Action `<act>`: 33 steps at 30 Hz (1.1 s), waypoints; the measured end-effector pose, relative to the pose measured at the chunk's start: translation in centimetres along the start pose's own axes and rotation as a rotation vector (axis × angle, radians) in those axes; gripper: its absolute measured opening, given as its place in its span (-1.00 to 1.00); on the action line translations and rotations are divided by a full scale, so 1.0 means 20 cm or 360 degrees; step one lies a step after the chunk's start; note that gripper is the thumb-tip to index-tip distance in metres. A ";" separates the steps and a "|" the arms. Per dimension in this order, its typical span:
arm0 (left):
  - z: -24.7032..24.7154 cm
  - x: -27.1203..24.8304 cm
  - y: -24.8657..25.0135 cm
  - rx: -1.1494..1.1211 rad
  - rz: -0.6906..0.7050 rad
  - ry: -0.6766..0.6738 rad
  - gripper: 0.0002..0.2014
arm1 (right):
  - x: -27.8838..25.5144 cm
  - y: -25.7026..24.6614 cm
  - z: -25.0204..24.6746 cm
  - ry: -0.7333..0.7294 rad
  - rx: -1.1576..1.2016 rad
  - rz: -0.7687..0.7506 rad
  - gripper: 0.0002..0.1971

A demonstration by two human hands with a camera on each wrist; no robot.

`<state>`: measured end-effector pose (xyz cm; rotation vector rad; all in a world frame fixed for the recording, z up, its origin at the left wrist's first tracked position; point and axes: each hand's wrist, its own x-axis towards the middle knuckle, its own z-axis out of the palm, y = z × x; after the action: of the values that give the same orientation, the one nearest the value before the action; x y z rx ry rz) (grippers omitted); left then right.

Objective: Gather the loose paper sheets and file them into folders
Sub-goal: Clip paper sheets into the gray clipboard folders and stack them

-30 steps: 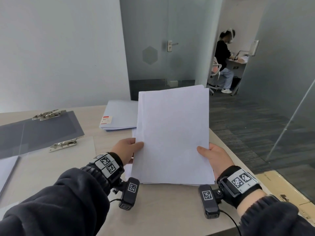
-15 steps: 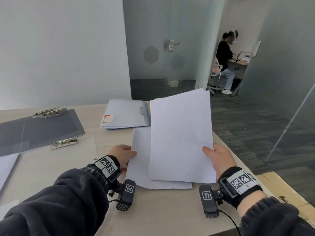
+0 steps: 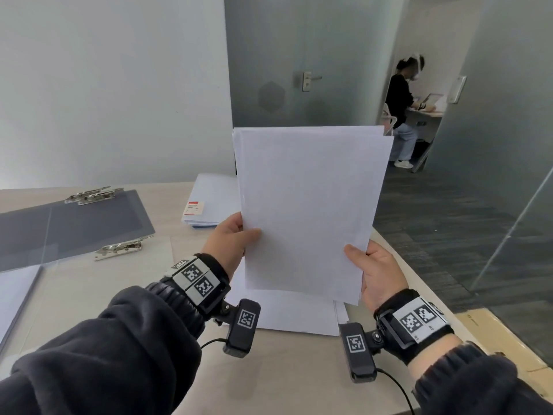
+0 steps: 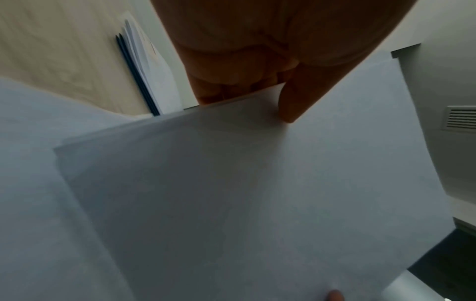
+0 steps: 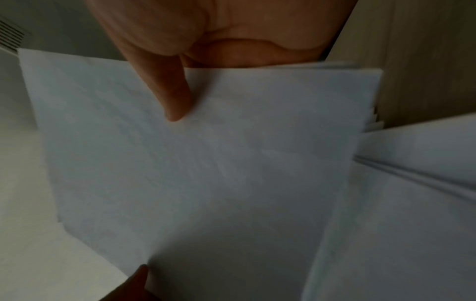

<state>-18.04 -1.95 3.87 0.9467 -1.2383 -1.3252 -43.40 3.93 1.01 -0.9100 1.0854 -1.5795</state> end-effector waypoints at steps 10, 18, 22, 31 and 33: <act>0.06 -0.06 -0.09 -0.0096 -0.0097 -0.0087 -0.63 | -0.02 0.01 -0.02 -0.0184 0.0006 -0.0023 -0.31; 0.06 -0.07 -0.04 -0.0137 0.0079 -0.0138 -0.56 | -0.03 -0.04 0.01 -0.0232 -0.0033 -0.0107 -0.44; 0.06 -0.08 -0.06 -0.0074 0.0080 -0.0140 -0.56 | -0.04 -0.01 0.00 -0.0138 -0.0083 -0.0100 -0.84; 0.05 -0.05 0.06 0.0070 0.0189 -0.0095 -0.75 | 0.00 -0.09 0.07 -0.0090 -0.0062 -0.0114 -0.80; 0.03 -0.05 0.07 0.0032 0.0198 -0.0085 -0.67 | 0.00 -0.08 0.08 -0.0096 -0.0062 -0.0082 -0.87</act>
<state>-18.21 -0.72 5.18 0.8393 -1.3321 -1.2494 -42.36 3.75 3.13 -1.0127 1.0613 -1.5678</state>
